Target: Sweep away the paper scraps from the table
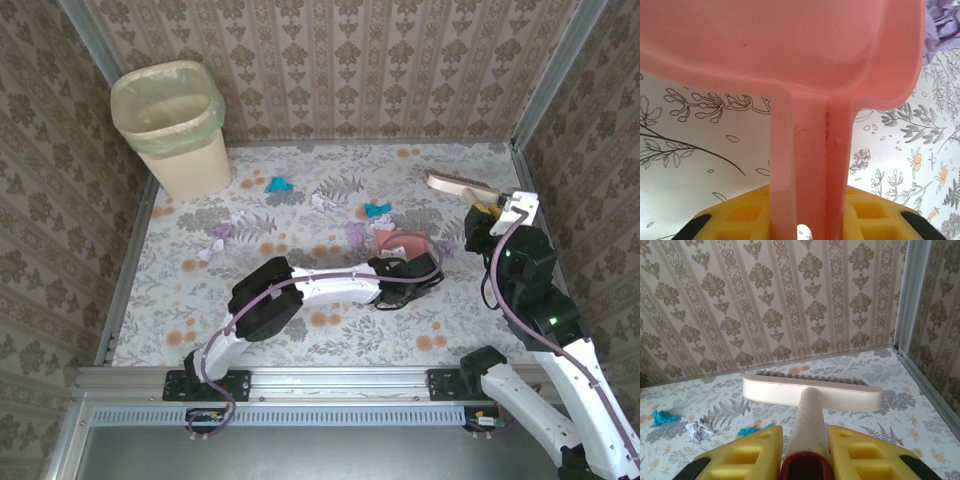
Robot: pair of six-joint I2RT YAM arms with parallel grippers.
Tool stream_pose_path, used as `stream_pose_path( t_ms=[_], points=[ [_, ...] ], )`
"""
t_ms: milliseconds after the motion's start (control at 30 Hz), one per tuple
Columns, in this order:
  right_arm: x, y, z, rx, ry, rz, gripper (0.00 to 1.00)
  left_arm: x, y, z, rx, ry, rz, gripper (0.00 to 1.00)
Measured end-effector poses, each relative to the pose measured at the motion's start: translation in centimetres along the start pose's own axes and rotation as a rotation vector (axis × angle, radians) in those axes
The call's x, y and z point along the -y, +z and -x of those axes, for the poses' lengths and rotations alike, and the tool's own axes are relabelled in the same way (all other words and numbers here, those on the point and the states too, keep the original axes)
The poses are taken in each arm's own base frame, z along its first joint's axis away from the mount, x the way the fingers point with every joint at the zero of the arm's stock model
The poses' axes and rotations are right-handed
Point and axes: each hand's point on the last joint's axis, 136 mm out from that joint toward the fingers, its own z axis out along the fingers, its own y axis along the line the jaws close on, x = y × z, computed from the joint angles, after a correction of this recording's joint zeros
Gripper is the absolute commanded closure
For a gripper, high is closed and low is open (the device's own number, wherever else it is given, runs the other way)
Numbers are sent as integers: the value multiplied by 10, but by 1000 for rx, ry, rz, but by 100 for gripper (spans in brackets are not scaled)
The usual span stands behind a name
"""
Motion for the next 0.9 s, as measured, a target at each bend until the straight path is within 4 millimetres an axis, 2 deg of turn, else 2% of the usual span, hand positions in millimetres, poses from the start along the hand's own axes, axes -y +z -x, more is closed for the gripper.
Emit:
stream_pose_path(
  t_ms=[133, 233, 433, 500, 600, 667, 767, 900],
  points=[
    [-3, 1, -1, -7, -1, 15, 100, 2, -11, 3, 4, 47, -1, 91],
    [-6, 1, -2, -11, 3, 33, 100, 3, -29, 9, 21, 87, -7, 91],
    [-16, -5, -1, -11, 51, 104, 100, -16, -99, 26, 69, 156, -51, 91],
    [-19, -7, 0, -10, 70, 126, 100, -28, -122, 31, 75, 191, -69, 91],
    [-26, -4, -3, -29, 91, 156, 100, -43, -143, 37, 59, 245, -85, 92],
    [-32, 1, -8, -57, 99, 172, 100, -58, -150, 40, 40, 275, -80, 92],
    [-39, 10, -17, -102, 110, 188, 100, -91, -157, 39, -2, 330, -49, 92],
    [-45, 15, -24, -135, 126, 202, 100, -129, -162, 29, -100, 389, -28, 93]
  ],
)
